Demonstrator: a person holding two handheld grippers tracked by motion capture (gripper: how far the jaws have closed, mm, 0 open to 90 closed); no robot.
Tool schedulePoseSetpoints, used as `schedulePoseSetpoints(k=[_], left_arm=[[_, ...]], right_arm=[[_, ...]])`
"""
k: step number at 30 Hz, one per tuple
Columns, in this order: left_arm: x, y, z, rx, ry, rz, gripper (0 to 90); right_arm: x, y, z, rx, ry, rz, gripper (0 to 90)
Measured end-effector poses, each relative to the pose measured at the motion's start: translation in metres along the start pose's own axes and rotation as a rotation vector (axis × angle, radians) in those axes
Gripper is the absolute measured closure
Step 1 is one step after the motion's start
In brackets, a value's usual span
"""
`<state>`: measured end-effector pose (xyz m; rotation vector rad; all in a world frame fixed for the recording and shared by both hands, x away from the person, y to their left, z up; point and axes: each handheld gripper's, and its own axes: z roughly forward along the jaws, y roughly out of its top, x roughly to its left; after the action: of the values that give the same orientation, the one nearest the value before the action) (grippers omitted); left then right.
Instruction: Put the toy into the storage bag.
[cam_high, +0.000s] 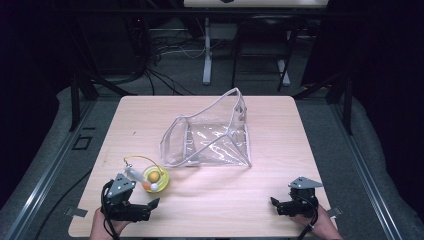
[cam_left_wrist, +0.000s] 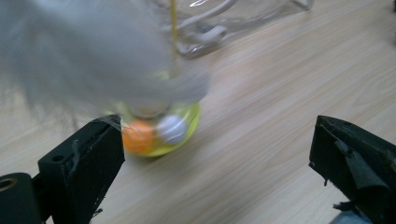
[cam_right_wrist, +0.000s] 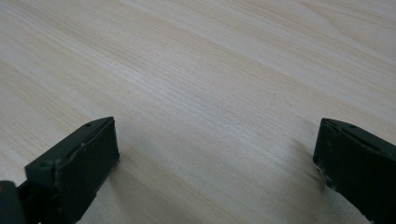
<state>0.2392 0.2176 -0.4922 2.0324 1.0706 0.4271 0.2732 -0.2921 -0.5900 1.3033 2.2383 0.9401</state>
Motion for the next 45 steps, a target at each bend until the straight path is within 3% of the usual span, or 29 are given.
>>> schedulePoseSetpoints(k=[3, 7, 11, 16, 20, 21, 23, 29, 30, 35, 41, 45], left_arm=[[-0.01, 0.009, 0.0, -0.014, -0.017, 0.026, 3.2], [-0.014, 0.018, 0.0, -0.057, 0.001, 0.04, 5.7], [-0.008, 0.037, 0.0, -0.118, 0.058, 0.037, 7.6], [0.004, 0.044, 0.008, -0.129, 0.086, 0.013, 10.6], [0.012, 0.047, 0.015, -0.163, 0.104, -0.013, 21.2], [0.013, 0.047, 0.017, -0.161, 0.106, -0.014, 33.4], [0.014, 0.047, 0.018, -0.167, 0.102, -0.023, 41.4], [0.016, 0.047, 0.021, -0.182, 0.108, -0.042, 55.1], [0.018, 0.047, 0.021, -0.19, 0.105, -0.054, 62.1], [0.02, 0.046, 0.019, -0.201, 0.096, -0.048, 76.7], [0.02, 0.045, 0.018, -0.205, 0.087, -0.046, 86.3], [0.021, 0.047, 0.018, -0.198, 0.079, -0.032, 87.5]], right_arm=[[0.0, 0.0, 0.0, 0.0, 0.0, 0.0, 0.0], [0.0, 0.0, 0.0, -0.003, 0.0, -0.001, 0.0], [0.0, 0.0, 0.0, -0.002, 0.0, -0.001, 0.0], [0.0, 0.0, 0.0, -0.003, 0.0, -0.001, 0.0], [0.0, 0.0, 0.0, -0.003, 0.0, -0.001, 0.0], [0.0, 0.0, 0.0, -0.003, 0.0, -0.001, 0.0], [0.0, 0.0, 0.0, -0.003, 0.0, -0.001, 0.0], [0.0, 0.0, 0.0, -0.002, -0.001, -0.001, 0.0], [0.0, 0.0, 0.0, -0.003, 0.0, -0.001, 0.0], [0.0, 0.0, 0.0, -0.002, -0.001, -0.001, 0.0], [0.0, 0.0, 0.0, -0.002, 0.0, -0.001, 0.0], [0.0, 0.0, 0.0, -0.002, -0.001, -0.001, 0.0]])
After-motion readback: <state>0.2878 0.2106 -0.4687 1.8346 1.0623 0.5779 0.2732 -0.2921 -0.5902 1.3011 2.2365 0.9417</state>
